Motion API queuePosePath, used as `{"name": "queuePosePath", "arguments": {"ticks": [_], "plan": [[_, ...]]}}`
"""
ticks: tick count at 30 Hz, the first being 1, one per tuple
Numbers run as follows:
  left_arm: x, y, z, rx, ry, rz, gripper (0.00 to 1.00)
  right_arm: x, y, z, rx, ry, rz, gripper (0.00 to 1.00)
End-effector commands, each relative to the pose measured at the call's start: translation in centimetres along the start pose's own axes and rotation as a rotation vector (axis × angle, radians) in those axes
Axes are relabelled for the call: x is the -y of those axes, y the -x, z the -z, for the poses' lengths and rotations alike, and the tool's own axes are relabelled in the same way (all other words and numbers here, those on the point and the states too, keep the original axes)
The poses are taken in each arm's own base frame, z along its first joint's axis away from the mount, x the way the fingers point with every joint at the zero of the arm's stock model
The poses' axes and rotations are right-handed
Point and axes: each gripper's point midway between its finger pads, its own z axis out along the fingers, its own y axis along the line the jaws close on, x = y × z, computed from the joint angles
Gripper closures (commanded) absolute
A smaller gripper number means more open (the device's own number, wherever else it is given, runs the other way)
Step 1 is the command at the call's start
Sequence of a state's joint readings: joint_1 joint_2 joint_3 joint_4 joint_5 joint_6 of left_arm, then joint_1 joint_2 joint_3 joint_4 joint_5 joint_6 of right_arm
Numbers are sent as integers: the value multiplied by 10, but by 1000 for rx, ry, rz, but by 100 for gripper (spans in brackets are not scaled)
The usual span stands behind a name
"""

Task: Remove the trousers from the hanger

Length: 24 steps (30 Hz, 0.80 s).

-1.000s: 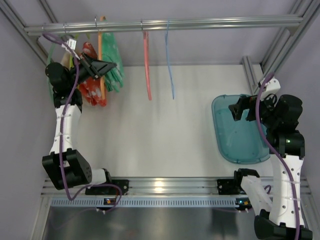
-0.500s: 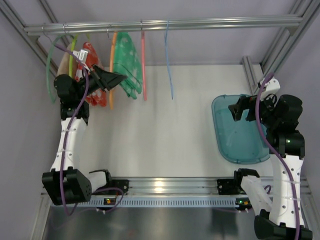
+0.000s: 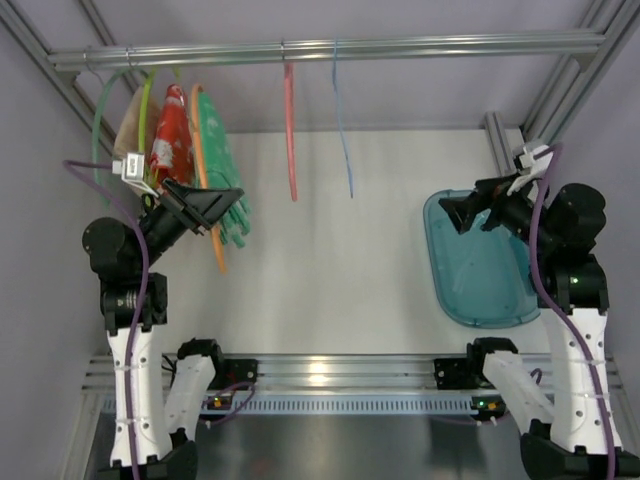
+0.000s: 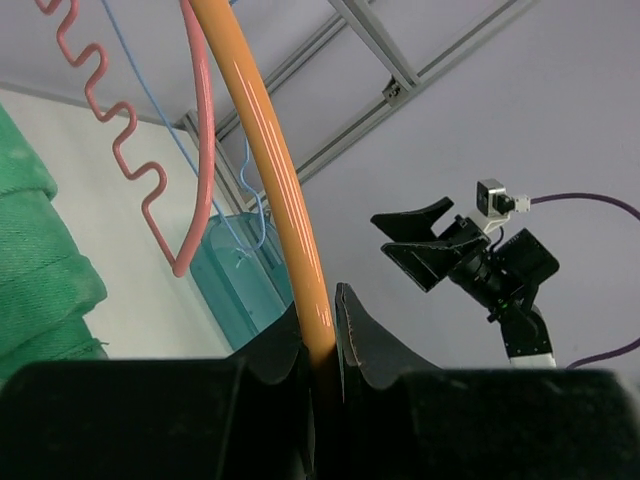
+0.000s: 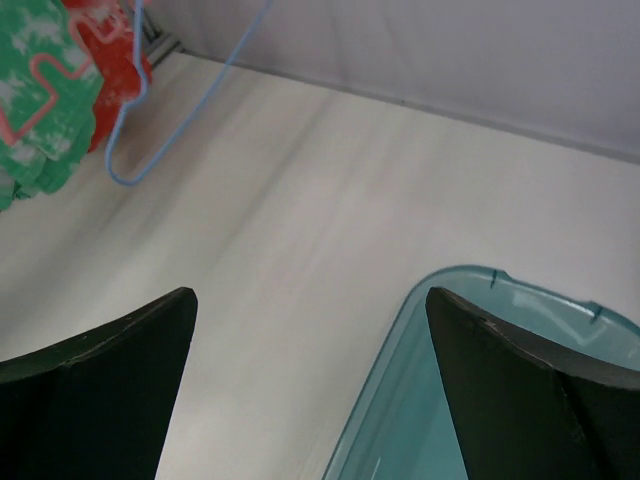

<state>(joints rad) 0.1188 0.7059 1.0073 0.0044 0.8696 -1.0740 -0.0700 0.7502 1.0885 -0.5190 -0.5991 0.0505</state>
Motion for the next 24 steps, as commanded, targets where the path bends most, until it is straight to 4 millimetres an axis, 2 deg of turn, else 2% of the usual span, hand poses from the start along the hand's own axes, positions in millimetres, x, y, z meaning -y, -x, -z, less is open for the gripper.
{"name": "queuePosePath", "arguments": {"ticks": [1,3,4,5,6,7,8,10,11,12,13,14,15,16,17,18,20,22,24], "plan": [[27,17,12,127,-11,-96,100,-29,52,-8,160,88,97,1],[26,15,15,122,20,-80,100,-51,61,-17,198,129,139,1],[33,15,17,118,6,-81,100,-59,60,-24,201,152,156,1],[37,14,18,112,-4,-77,100,-80,67,-28,243,209,170,1],[40,13,18,102,-12,-73,100,-89,69,-31,262,238,177,1],[48,14,19,102,-26,-76,100,-97,63,-39,263,267,185,1],[52,15,20,104,-32,-81,100,-118,74,-38,328,318,196,1],[63,17,22,103,-50,-85,100,-137,69,-46,371,355,270,1],[66,19,21,103,-54,-85,100,-160,76,-44,431,395,279,1],[69,20,22,106,-57,-86,100,-170,75,-45,453,403,289,1],[76,23,23,117,-66,-97,100,-180,63,-54,447,410,314,1],[79,26,23,122,-67,-97,100,-201,65,-50,485,442,302,0],[80,29,22,128,-67,-94,100,-212,59,-53,488,456,307,1],[89,32,23,131,-81,-98,100,-224,44,-64,467,466,337,1],[89,34,20,125,-80,-88,100,-244,46,-58,509,486,324,1],[92,37,20,128,-85,-89,100,-259,34,-67,493,505,340,1],[101,39,21,128,-99,-100,100,-288,38,-58,557,554,340,1],[106,40,22,129,-105,-103,100,-309,32,-64,565,578,350,1],[109,41,23,130,-106,-106,100,-326,35,-62,590,600,328,1]]}}
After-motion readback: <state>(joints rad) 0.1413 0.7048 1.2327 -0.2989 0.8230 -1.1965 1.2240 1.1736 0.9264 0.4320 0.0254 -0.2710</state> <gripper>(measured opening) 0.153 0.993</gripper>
